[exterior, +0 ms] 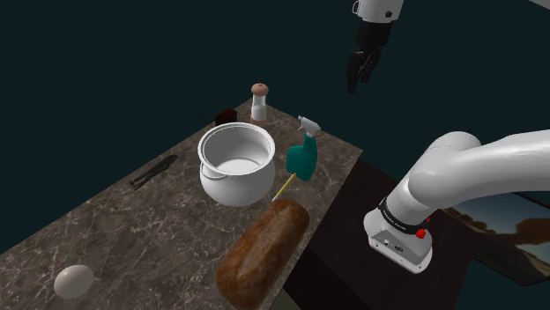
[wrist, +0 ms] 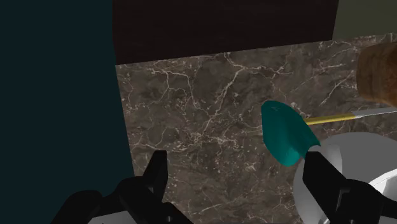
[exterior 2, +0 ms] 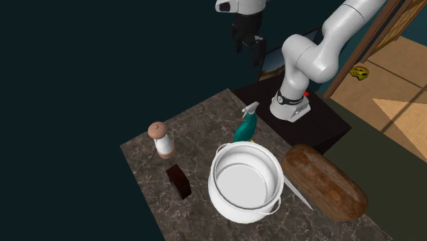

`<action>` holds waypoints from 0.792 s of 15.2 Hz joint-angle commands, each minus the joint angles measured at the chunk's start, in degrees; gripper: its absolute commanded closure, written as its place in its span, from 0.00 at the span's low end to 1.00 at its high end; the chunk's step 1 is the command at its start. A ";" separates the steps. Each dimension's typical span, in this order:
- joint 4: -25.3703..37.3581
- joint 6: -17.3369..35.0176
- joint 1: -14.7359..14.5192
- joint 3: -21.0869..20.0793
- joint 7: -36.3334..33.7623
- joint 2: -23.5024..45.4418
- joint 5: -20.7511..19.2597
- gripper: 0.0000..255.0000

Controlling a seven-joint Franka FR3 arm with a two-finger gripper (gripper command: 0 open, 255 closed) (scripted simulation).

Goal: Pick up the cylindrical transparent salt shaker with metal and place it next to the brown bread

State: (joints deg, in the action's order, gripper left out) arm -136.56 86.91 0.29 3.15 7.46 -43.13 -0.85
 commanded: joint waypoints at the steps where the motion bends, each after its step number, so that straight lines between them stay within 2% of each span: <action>1: 0.00 0.00 0.00 0.00 0.00 0.00 0.00 0.00; 12: 7.20 17.57 -1.48 -0.55 -0.15 21.12 1.16 0.00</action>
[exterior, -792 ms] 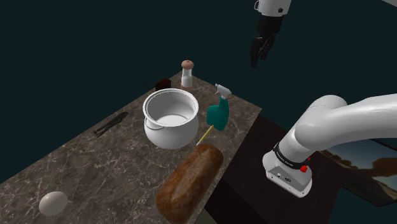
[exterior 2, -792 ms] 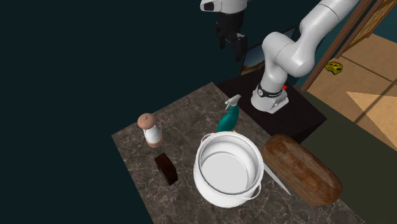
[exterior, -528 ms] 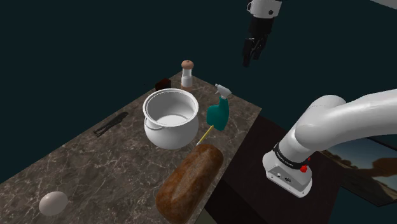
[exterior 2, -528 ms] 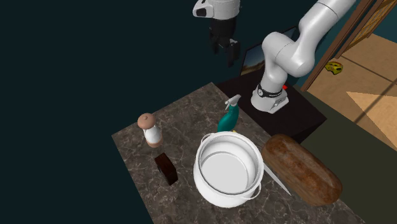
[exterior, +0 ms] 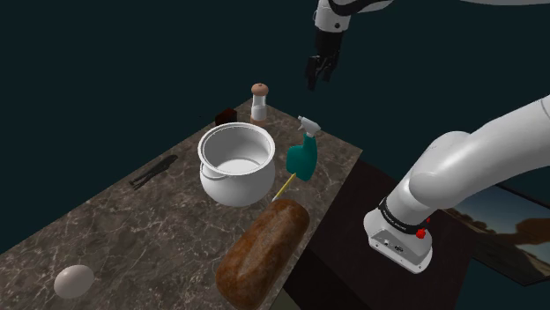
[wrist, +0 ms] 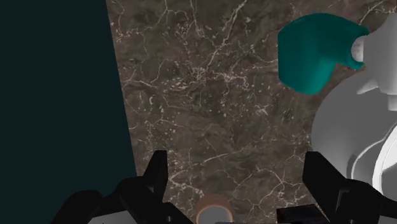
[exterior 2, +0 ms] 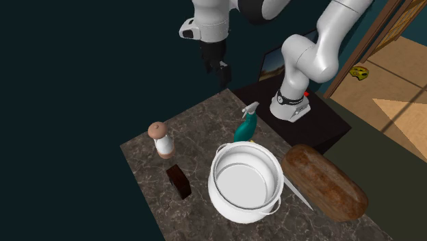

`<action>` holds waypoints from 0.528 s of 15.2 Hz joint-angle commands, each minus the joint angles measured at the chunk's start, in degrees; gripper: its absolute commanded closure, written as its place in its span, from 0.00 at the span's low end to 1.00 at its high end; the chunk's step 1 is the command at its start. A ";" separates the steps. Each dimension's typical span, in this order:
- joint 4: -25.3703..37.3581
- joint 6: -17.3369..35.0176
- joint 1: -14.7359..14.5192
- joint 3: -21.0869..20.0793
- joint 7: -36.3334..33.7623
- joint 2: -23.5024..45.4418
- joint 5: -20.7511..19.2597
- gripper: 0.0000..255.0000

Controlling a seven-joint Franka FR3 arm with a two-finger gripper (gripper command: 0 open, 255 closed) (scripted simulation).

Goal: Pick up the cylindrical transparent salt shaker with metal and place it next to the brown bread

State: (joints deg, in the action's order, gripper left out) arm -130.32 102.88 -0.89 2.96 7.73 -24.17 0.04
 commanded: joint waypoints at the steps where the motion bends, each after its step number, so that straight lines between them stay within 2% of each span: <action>1: 2.07 2.85 -0.42 -0.40 -0.42 4.17 0.37 0.00; 8: 11.85 9.62 -1.06 -0.77 -0.32 18.40 1.01 0.00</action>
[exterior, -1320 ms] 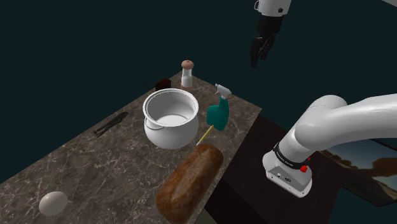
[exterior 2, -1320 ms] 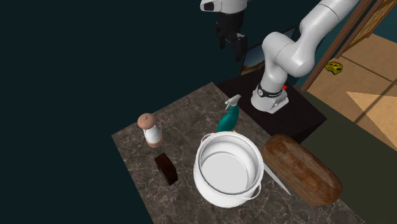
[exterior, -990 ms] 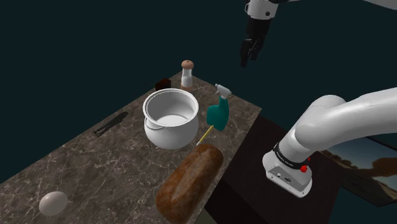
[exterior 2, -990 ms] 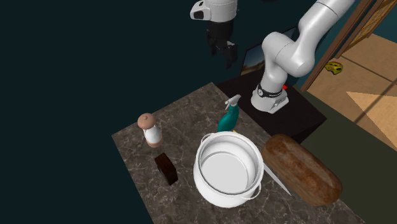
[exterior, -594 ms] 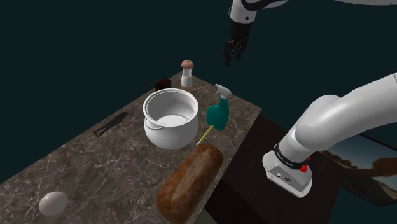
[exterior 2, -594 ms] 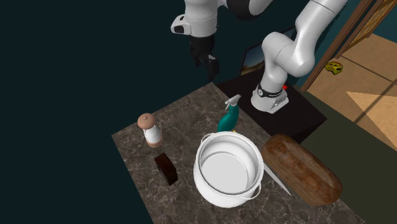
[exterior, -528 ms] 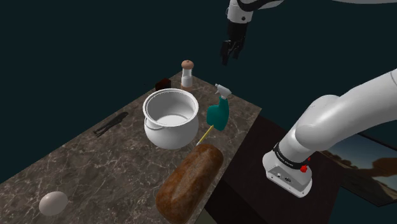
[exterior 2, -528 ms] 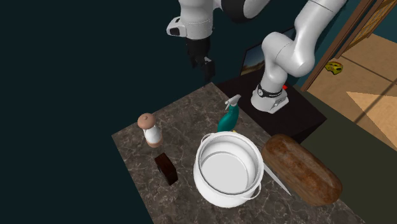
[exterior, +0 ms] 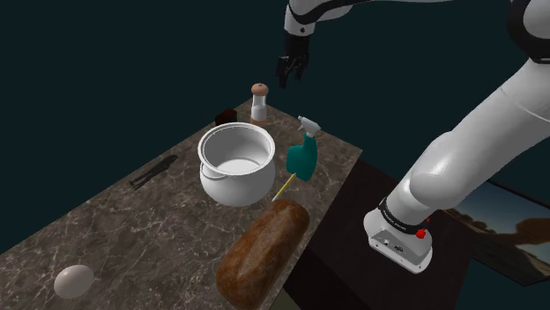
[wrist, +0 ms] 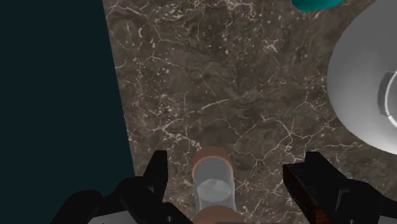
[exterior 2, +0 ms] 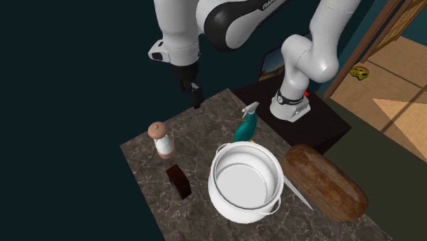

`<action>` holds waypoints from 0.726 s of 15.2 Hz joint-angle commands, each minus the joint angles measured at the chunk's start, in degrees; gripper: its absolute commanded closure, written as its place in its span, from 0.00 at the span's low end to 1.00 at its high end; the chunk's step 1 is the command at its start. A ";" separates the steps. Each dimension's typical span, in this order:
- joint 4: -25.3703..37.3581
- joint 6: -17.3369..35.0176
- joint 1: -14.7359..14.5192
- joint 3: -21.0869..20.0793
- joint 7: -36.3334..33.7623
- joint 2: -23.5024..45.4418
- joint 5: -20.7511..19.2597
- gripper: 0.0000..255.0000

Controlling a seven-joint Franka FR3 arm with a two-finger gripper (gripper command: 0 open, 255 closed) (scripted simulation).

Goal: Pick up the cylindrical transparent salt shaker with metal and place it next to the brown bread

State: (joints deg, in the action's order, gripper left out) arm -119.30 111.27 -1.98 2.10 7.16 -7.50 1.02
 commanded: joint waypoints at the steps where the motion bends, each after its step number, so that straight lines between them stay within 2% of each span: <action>1: 2.52 1.92 -0.03 0.02 0.26 3.79 0.11 0.00; 11: 24.03 4.78 -0.55 -0.56 0.23 24.84 0.60 0.00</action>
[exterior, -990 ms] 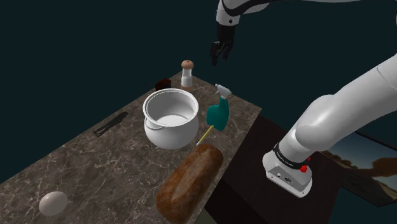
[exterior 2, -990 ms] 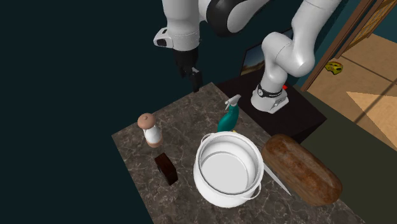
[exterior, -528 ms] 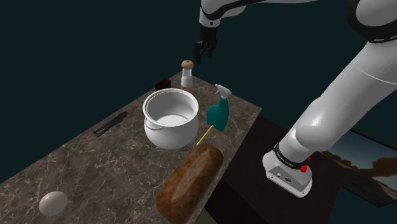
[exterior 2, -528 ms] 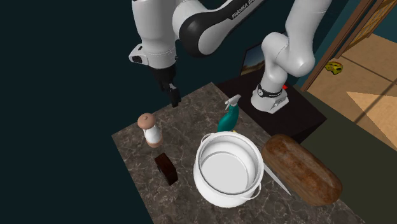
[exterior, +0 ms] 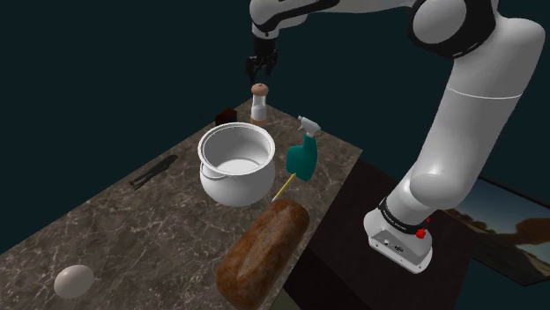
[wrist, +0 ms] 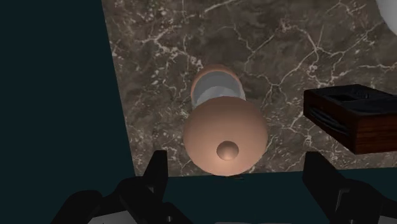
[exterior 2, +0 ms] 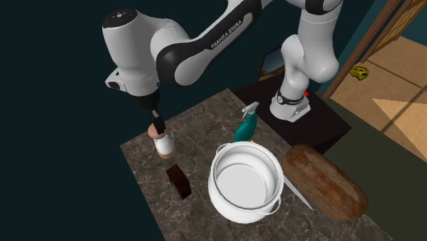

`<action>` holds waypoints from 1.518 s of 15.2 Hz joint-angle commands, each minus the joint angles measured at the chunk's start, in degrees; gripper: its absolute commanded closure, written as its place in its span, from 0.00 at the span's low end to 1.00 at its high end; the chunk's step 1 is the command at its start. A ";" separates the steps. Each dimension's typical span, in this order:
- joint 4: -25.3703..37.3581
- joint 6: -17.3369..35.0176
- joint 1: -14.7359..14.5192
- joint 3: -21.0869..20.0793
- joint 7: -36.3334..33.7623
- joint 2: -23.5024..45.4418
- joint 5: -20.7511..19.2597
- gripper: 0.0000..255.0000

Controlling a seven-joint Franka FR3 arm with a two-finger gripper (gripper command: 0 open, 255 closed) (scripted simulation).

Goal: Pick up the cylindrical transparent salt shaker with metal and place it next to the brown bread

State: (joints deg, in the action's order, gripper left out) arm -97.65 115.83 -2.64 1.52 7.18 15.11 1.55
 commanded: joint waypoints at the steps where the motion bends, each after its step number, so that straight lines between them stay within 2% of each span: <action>1: 3.65 0.16 0.09 -0.01 0.21 3.27 0.07 0.00; 9: 0.81 5.12 0.06 -0.07 0.29 5.39 0.18 0.00; 16: 0.82 5.10 0.06 -0.07 0.28 5.40 0.18 0.00; 17: 0.82 5.10 0.06 -0.07 0.28 5.40 0.18 1.00; 23: 0.82 5.11 0.06 -0.07 0.28 5.40 0.18 1.00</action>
State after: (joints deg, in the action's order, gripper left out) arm -96.80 120.95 -2.58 1.46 7.46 20.48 1.72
